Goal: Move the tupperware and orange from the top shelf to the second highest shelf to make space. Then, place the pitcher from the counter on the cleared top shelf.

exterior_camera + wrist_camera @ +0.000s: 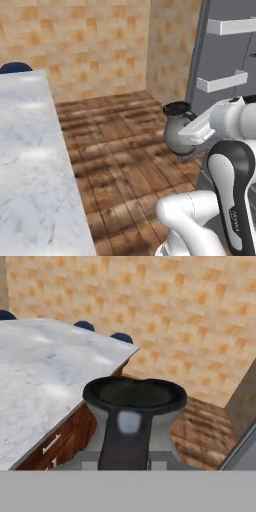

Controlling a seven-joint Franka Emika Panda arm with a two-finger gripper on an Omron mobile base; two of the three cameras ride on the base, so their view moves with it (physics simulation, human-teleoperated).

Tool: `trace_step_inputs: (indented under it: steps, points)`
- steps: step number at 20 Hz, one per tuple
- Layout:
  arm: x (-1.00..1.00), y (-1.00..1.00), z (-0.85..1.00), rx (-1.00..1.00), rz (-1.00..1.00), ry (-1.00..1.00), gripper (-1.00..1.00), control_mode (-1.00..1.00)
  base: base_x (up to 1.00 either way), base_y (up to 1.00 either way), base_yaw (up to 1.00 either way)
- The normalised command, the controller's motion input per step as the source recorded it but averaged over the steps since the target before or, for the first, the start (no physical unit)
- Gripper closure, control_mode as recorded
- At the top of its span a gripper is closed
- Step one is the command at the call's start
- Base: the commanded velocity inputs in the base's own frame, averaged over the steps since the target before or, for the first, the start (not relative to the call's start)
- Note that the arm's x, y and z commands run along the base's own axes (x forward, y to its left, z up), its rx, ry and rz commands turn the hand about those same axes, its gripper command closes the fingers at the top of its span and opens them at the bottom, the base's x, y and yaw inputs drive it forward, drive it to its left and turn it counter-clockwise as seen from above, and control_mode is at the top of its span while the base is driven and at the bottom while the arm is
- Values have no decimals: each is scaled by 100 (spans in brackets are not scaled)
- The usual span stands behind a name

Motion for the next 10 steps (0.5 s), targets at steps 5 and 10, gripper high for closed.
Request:
trace_step_inputs:
  steps: [5,10]
  points:
    - [0,0,0,0,0,0,100,100,60,0,-29]
    - [0,0,0,0,0,0,100,100,36,0,-42]
